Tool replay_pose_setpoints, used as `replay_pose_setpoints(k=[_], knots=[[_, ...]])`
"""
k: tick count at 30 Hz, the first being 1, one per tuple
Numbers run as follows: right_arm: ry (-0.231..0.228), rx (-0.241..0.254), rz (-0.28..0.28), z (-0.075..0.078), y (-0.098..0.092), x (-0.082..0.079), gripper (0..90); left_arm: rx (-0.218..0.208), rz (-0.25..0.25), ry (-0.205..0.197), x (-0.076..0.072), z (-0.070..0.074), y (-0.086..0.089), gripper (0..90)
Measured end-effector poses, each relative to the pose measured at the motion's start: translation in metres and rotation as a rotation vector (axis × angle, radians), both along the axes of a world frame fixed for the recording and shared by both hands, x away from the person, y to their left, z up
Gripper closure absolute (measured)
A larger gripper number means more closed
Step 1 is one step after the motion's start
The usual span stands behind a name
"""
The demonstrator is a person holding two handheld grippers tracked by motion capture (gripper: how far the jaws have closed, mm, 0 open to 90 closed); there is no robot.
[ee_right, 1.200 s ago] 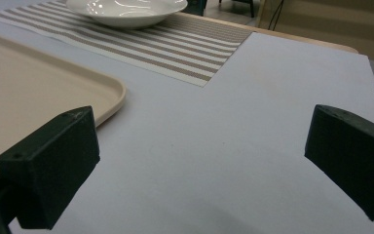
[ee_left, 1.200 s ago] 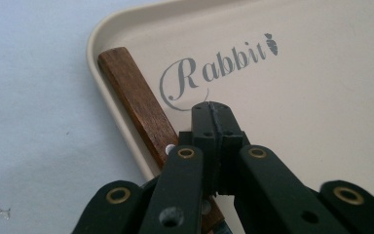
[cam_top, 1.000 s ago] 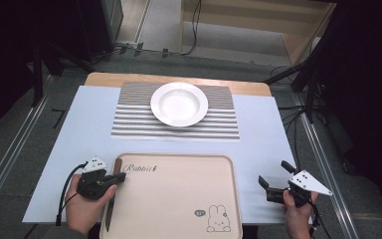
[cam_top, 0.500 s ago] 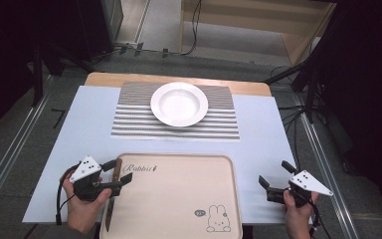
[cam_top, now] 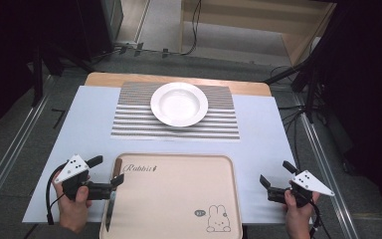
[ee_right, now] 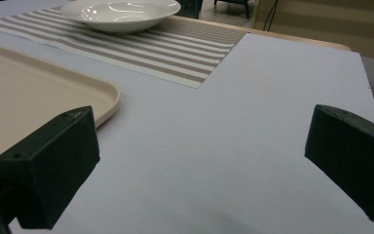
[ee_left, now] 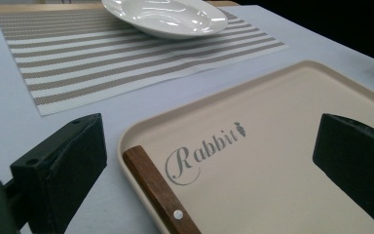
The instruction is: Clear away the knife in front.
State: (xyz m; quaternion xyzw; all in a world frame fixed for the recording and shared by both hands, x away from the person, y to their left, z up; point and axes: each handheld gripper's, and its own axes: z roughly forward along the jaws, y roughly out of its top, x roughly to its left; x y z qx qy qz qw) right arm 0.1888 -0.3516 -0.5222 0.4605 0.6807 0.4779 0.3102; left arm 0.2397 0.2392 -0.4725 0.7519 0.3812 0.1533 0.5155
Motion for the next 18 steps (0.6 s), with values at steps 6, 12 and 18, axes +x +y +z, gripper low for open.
replay_pose_setpoints(k=[6, 12, 18], knots=[[0.0, 0.006, -0.004, 0.0, -0.001, 0.0, 0.0, -0.002, 0.025, -0.003, 0.002, 0.0, 0.012, 0.0], [0.004, 0.009, -0.014, 0.0, -0.001, 0.0, 0.0, -0.022, 0.058, -0.008, 0.003, 0.001, 0.029, 0.0], [0.008, 0.02, -0.027, 0.0, -0.002, 0.0, 0.0, -0.031, 0.088, -0.017, 0.004, 0.002, 0.044, 0.0]])
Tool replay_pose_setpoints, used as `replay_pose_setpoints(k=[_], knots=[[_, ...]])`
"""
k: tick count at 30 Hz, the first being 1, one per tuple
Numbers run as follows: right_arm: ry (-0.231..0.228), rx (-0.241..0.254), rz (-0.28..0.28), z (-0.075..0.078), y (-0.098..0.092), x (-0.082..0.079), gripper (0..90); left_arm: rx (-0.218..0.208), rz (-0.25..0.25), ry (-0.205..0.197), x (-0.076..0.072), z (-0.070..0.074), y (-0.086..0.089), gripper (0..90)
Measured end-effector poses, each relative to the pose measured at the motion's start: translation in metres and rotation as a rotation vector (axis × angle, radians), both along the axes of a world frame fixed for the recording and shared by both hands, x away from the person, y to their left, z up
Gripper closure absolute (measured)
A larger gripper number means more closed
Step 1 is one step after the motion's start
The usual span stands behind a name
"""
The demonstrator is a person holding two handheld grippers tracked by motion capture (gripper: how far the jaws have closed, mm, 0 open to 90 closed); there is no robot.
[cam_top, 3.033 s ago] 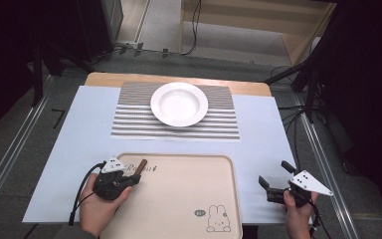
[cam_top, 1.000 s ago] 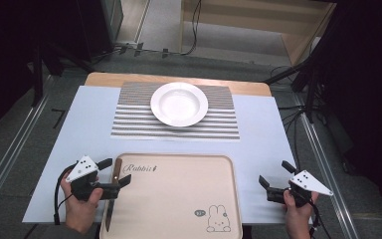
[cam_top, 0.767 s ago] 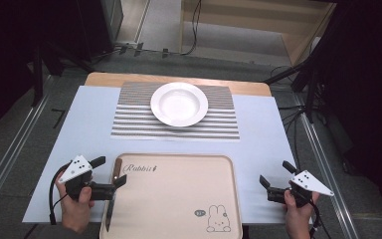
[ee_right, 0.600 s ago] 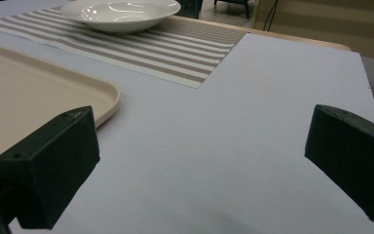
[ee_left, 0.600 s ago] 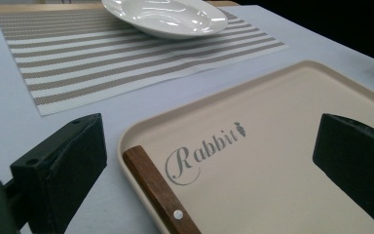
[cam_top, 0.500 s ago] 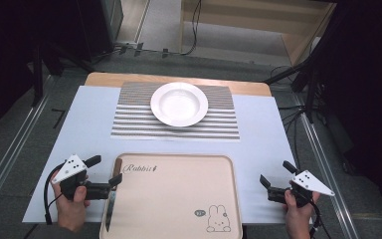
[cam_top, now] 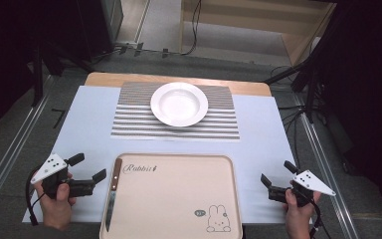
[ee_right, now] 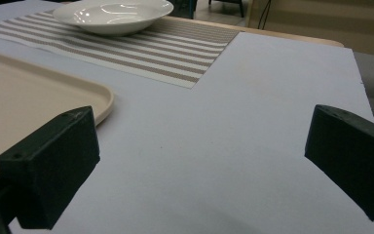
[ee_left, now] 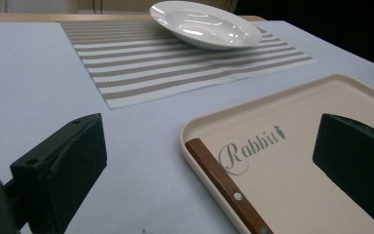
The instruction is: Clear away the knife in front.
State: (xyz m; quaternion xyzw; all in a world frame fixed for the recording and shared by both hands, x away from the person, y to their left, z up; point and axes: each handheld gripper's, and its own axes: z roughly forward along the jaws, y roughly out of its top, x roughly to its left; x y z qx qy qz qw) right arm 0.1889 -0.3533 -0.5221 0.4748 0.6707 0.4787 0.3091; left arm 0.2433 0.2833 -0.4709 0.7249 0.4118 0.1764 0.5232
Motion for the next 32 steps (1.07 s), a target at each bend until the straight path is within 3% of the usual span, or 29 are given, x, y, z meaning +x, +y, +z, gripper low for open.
replay_pose_setpoints(k=[21, 32], knots=[[-0.001, 0.016, -0.012, 0.0, -0.003, 0.0, 0.0, -0.05, 0.12, -0.017, 0.004, 0.0, 0.06, 0.0], [-0.001, 0.013, -0.013, 0.0, -0.002, 0.0, 0.0, -0.047, 0.13, -0.022, 0.004, -0.002, 0.066, 0.0]])
